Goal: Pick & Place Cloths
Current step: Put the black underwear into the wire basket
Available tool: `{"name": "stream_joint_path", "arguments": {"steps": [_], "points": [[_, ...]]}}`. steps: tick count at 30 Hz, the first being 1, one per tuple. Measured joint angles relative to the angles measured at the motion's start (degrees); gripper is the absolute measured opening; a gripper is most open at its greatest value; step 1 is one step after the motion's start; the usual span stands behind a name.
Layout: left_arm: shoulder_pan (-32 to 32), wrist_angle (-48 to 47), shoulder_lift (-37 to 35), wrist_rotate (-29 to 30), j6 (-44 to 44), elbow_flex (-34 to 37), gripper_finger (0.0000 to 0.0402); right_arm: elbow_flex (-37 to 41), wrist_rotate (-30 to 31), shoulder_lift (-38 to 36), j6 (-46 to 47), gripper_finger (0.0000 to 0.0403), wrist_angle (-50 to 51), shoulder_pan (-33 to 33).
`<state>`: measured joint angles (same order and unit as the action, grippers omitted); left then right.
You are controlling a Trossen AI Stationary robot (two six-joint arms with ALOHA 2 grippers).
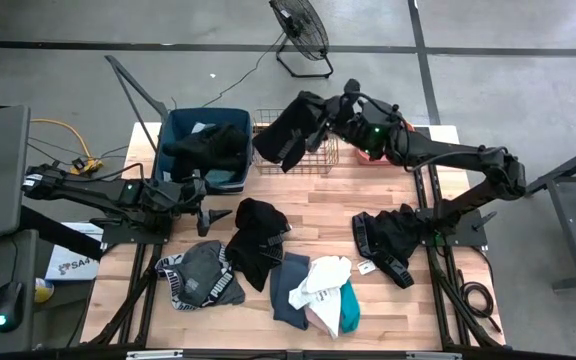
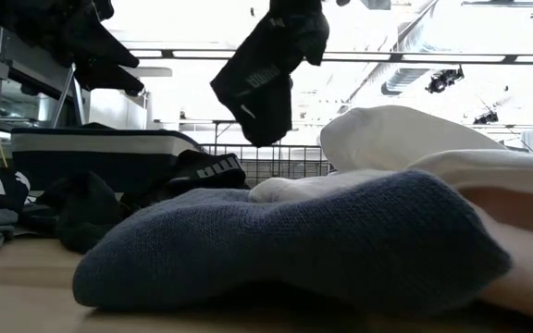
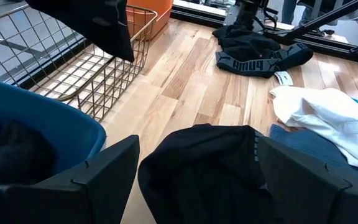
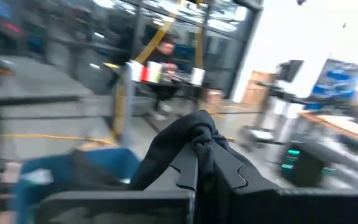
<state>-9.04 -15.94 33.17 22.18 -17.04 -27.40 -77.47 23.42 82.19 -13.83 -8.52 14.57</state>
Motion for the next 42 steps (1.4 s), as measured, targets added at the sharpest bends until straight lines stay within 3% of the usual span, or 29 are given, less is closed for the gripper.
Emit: {"name": "stream_joint_path", "arguments": {"steps": [4, 8, 23, 33, 42], "points": [[0.0, 0.0, 0.0, 0.0, 0.0, 0.0, 0.0316, 0.0, 6.8, 0.5, 0.9, 0.0004, 1.5, 1.4], [0.0, 0.0, 0.0, 0.0, 0.0, 0.0, 0.0316, 0.0, 7.2, 1.4, 5.8, 0.0004, 3.6, 3.2], [0.0, 0.0, 0.0, 0.0, -0.9, 0.0, 0.0316, 0.0, -5.1, 11.8, 13.9, 0.0004, 7.8, 7.8], [0.0, 0.0, 0.0, -0.2, -1.3, 0.0, 0.0316, 0.0, -12.1, 17.9, 33.0, 0.0004, 11.5, 11.8], [0.0, 0.0, 0.0, -0.2, -1.3, 0.0, 0.0316, 0.0, -22.2, 22.4, 38.6, 0.0004, 12.0, 15.0]]}}
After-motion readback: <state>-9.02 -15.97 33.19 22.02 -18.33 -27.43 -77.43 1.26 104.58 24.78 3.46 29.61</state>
